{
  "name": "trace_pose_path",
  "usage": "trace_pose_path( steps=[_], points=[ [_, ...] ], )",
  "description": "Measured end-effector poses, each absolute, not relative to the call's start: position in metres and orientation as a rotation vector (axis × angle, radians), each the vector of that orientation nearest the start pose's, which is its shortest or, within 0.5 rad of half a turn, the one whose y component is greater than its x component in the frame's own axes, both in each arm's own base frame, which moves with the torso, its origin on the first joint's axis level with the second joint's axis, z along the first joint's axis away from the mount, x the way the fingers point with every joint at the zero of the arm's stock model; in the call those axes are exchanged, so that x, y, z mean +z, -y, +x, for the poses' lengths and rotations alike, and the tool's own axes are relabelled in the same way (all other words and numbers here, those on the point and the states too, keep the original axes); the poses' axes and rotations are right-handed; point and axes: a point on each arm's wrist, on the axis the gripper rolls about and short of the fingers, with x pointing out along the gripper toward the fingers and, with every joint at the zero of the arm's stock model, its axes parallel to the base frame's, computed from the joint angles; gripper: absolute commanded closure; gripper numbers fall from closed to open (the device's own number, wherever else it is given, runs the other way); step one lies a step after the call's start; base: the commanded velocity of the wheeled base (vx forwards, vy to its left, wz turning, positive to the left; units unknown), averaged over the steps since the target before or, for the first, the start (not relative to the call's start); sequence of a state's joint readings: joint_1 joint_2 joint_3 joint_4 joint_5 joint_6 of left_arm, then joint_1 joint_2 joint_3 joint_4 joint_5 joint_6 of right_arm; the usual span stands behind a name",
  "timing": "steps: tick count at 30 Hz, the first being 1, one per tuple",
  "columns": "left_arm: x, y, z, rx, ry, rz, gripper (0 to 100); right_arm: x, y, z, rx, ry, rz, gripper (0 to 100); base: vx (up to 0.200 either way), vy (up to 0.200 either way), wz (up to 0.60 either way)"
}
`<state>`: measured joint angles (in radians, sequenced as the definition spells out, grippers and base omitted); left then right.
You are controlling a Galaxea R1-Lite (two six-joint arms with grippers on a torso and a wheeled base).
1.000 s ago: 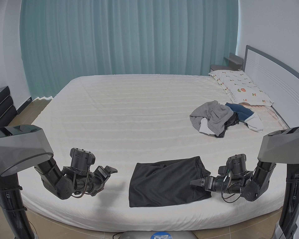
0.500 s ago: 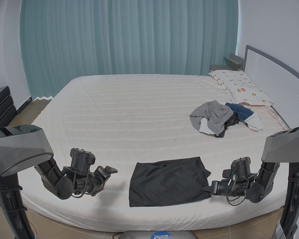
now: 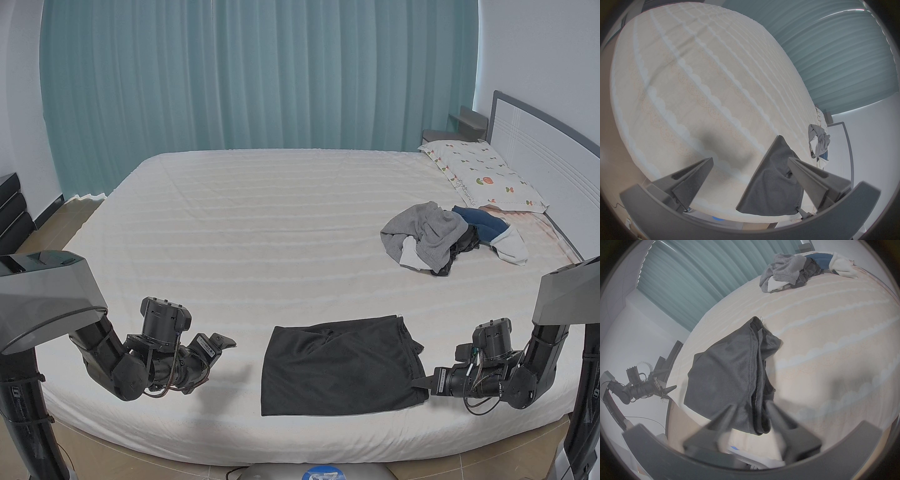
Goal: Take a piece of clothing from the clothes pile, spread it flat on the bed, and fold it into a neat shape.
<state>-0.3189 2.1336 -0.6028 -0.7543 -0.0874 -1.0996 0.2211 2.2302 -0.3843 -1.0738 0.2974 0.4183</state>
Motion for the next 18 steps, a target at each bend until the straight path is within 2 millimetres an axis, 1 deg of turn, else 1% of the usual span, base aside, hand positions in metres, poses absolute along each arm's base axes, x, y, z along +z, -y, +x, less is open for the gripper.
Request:
trace_pose_path(
  steps=[5,7,10,13,14,15,18],
  points=[
    [0.01,0.101,0.299,0.08,-0.899,-0.937,0,-0.014,-0.063,0.28,0.318,-0.832,0.445,0,0.0,0.0,0.0],
    [0.01,0.101,0.299,0.08,-0.899,-0.937,0,-0.008,-0.063,0.288,0.321,-0.801,0.461,0,0.0,0.0,0.0],
    [0.01,0.101,0.299,0.08,-0.899,-0.938,0,0.001,-0.066,0.305,0.328,-0.741,0.488,0,0.0,0.0,0.0],
    [0.01,0.101,0.299,0.08,-0.899,-0.938,0,0.006,-0.069,0.323,0.333,-0.693,0.507,0,0.0,0.0,0.0],
    [0.01,0.101,0.299,0.08,-0.898,-0.938,0,0.006,-0.071,0.331,0.336,-0.678,0.513,0,0.0,0.0,0.0],
    [0.01,0.101,0.299,0.08,-0.898,-0.938,0,0.006,-0.072,0.334,0.336,-0.673,0.515,0,0.0,0.0,0.0],
    [0.01,0.101,0.299,0.08,-0.898,-0.939,0,0.004,-0.076,0.353,0.333,-0.651,0.523,0,0.0,0.0,0.0]
  ],
)
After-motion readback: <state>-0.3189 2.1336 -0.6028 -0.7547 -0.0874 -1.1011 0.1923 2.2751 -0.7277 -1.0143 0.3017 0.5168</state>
